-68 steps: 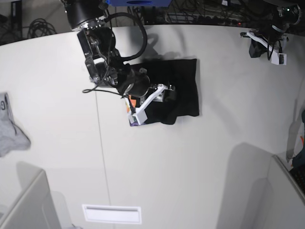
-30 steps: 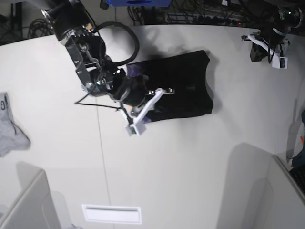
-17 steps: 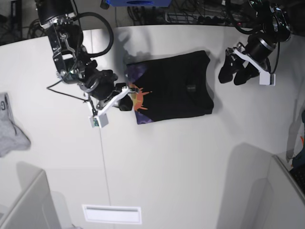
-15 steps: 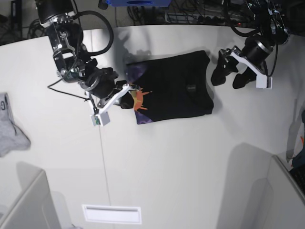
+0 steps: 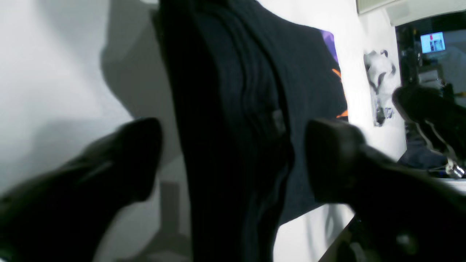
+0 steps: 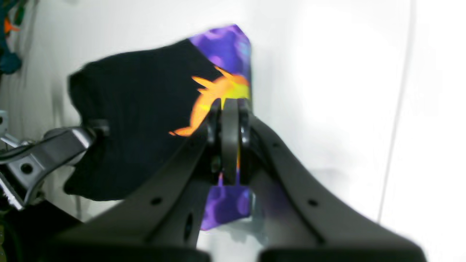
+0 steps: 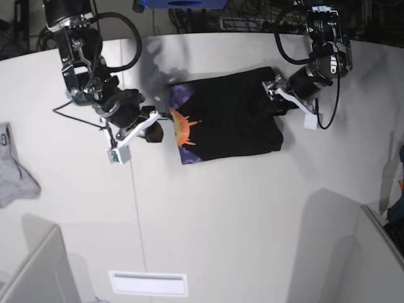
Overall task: Fold the T-shirt properly
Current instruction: 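Flip the bundle over with the right gripper, exposing the sun print, then grasp the bundle edge with the left gripper and straighten it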
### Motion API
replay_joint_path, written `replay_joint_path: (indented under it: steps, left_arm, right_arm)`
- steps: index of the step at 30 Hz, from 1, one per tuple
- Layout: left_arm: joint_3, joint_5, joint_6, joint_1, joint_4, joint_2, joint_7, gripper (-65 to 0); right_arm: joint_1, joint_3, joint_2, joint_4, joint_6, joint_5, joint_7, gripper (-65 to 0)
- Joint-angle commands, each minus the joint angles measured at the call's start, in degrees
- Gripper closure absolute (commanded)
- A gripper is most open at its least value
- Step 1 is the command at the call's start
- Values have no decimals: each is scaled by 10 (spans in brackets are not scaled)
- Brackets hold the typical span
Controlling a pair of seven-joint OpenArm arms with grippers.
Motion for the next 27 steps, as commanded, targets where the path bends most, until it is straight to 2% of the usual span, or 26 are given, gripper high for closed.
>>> replay_joint_path:
  steps: [1,5,6,9,11,16,19,21,25,27]
  left_arm:
    - [3,-9,5,-5,6,-4,1,-446]
    - [5,-9,50,-9,5,-5,3,-72]
    - [5,-9,64,-10,5,-6,3,0]
    - [9,-9,93,-19,6,-26,30,0]
    - [26,-9,94,-43,5,-45,62,0]
    - [149,2,94,-117,9,-129,122,0]
    - [265,64,94,-173,9,-190,125,0]
    - [360,129,94,-219,7,-226,124,0]
    - [520,247,93,-297,12,-251,116,0]
    - [599,321,93,-327,15,-252,72,0]
  right_arm:
    - [8,5,3,19,10,4,11,0]
    - [-4,23,4,36,10,4,11,0]
    - [-9,29,4,38,10,4,11,0]
    - [-20,52,3,40,10,4,12,0]
    - [-26,64,2,40,10,5,13,0]
    - [-38,93,1,40,10,5,13,0]
    - [-49,108,1,40,10,5,13,0]
    - [-59,118,1,40,10,5,13,0]
    - [-74,142,0,40,10,5,14,0]
    - [-85,155,0,40,10,5,14,0]
